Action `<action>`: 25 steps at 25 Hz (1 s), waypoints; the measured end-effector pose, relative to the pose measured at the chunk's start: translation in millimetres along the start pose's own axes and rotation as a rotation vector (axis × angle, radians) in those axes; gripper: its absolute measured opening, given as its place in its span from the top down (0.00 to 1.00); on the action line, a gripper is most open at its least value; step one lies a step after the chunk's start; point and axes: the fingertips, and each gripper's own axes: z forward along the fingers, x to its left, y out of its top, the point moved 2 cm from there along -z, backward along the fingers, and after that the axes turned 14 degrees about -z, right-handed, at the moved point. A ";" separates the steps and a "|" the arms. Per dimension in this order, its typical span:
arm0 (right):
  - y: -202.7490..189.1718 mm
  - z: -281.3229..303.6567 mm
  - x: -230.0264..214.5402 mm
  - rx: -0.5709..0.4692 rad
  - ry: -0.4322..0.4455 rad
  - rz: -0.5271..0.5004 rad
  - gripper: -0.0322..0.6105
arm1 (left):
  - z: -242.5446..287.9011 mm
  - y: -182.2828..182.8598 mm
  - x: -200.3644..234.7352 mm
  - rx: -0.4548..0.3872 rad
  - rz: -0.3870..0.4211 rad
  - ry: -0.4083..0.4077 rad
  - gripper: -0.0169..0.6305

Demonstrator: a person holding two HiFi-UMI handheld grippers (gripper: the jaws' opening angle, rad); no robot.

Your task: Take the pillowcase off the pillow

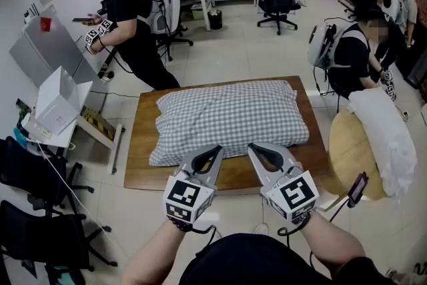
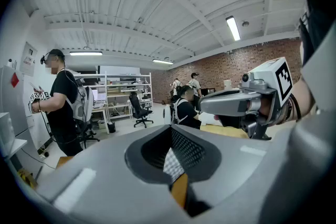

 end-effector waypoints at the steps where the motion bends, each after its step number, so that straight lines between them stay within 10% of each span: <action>1: -1.0 -0.6 -4.7 -0.001 0.001 0.000 0.95 | 2.4 5.0 3.3 -0.004 -0.014 0.005 0.97; 25: -42.2 -12.2 -67.5 0.012 0.124 -0.013 0.95 | 85.9 12.5 -26.2 -0.002 -0.002 0.103 0.97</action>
